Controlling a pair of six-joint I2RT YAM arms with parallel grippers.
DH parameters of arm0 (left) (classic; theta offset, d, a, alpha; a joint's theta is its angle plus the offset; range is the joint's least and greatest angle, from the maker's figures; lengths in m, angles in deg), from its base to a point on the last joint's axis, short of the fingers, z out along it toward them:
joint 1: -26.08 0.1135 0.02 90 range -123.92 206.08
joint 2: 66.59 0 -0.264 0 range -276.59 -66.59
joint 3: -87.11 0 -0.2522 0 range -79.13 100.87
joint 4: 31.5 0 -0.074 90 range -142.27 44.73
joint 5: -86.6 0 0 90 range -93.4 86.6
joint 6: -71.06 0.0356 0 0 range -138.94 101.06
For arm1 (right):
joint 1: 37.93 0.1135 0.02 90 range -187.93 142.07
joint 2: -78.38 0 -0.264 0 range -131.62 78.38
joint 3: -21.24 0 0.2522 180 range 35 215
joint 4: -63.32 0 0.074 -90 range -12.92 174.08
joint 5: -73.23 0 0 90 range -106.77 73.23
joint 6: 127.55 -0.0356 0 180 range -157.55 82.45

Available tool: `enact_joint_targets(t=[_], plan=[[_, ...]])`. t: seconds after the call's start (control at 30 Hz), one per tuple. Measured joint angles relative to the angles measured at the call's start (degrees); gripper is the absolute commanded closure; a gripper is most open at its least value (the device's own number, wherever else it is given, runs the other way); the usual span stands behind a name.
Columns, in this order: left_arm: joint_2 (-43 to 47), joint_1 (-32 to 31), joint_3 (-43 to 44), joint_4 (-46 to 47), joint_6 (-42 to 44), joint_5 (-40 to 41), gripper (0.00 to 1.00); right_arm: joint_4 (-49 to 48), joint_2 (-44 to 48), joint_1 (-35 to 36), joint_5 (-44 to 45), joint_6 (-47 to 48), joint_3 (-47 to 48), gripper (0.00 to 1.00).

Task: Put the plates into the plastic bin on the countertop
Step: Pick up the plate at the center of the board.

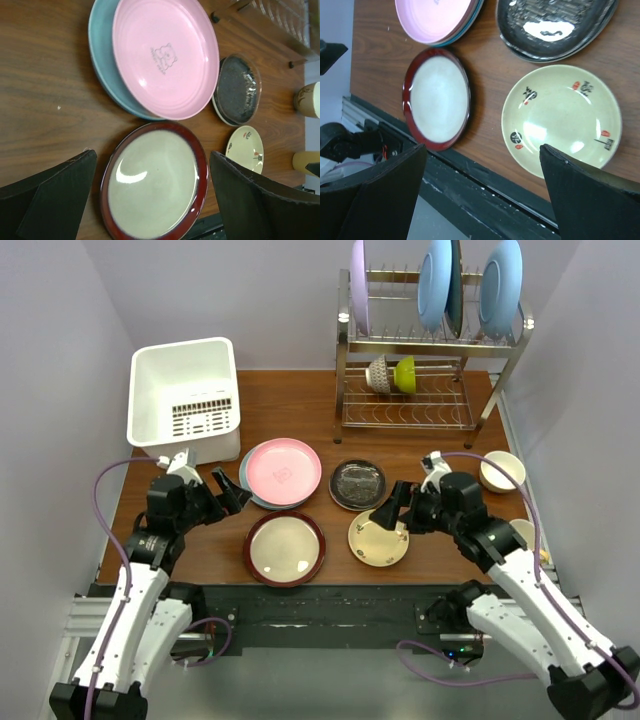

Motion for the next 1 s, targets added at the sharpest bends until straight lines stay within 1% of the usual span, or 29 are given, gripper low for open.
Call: enact_joint_targets(t=[0.03, 0.07, 0.13, 0.4, 0.63, 0.73, 0.87, 1.0], plan=[[-0.4, 0.0, 0.0, -0.9, -0.5, 0.4, 0.01, -0.5, -1.2, 1.2, 0.0, -0.2, 0.1, 0.02], [-0.8, 0.0, 0.0, -1.5, -0.9, 0.7, 0.01, -1.0, -2.6, 2.7, 0.2, -0.4, 0.3, 0.06], [-1.5, 0.0, 0.0, -2.6, -1.9, 1.2, 0.02, -1.6, -5.5, 5.6, 0.9, -0.5, 0.8, 0.07], [-1.1, 0.0, -0.3, -5.9, -5.9, 2.5, 0.03, -5.8, -17.1, 14.2, 2.6, -1.1, 2.3, 0.08], [-3.5, 0.0, -1.7, -8.7, -7.9, 4.0, 0.03, -11.1, -23.8, 16.6, 2.5, -1.9, 2.3, 0.08], [-5.4, 0.0, -2.8, -9.2, -8.4, 4.0, 0.03, -13.7, -26.6, 17.6, 2.4, -2.8, 2.3, 0.10], [-5.7, 0.0, -4.1, -9.7, -9.4, 3.4, 0.03, -16.3, -29.8, 18.9, 2.2, -3.8, 2.9, 0.16], [-5.7, 0.0, -5.5, -9.6, -10.4, 2.9, 0.02, -19.6, -34.0, 20.5, 1.5, -5.1, 3.8, 0.19]])
